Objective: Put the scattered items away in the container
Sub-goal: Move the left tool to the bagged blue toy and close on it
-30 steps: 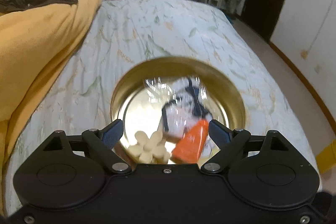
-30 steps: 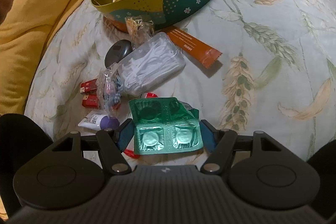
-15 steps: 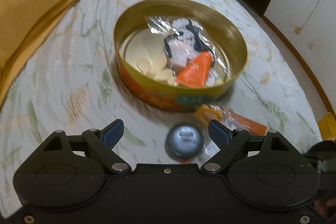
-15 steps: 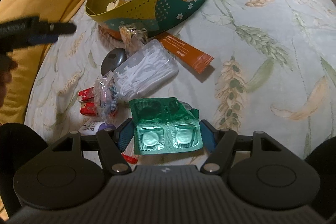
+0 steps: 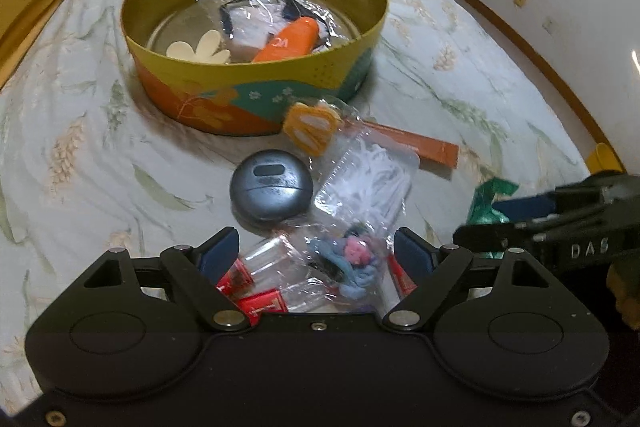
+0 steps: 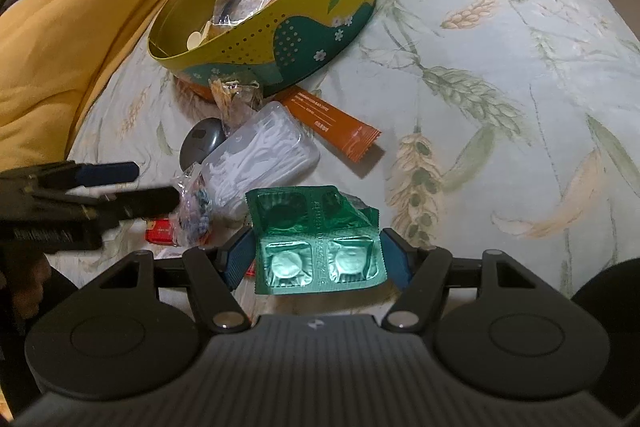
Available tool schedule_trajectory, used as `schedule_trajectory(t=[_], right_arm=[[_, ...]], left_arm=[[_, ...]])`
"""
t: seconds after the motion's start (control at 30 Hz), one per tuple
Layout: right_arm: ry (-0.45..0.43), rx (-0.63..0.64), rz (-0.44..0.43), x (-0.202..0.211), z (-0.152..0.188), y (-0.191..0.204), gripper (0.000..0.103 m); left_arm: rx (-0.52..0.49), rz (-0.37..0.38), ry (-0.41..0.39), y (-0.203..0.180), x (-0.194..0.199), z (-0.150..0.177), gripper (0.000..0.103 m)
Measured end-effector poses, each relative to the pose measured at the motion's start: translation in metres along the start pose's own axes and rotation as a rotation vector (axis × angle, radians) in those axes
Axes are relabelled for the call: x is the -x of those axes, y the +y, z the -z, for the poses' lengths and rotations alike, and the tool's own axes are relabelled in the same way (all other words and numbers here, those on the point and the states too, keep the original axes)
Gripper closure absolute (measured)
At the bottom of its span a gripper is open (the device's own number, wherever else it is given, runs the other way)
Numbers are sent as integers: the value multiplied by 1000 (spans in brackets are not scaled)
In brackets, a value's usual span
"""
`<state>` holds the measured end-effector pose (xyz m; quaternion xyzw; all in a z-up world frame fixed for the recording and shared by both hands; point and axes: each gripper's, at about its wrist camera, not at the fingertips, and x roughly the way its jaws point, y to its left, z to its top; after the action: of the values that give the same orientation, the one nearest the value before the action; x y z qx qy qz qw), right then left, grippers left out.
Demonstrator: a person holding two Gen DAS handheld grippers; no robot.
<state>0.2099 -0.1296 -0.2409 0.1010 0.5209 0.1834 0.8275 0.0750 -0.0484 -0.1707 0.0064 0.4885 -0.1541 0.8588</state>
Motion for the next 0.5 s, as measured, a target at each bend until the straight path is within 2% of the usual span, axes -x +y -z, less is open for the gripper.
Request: schedule_trajectory(t=[0.43,0.5], right_arm=[[-84,-25,12,18,-2,-4,34],[-94,-42,7,23,-3,-7,34]], left_arm=[[-7,18,18,-7,-13,5,20],[6,21,29,-6,-17,5,27]])
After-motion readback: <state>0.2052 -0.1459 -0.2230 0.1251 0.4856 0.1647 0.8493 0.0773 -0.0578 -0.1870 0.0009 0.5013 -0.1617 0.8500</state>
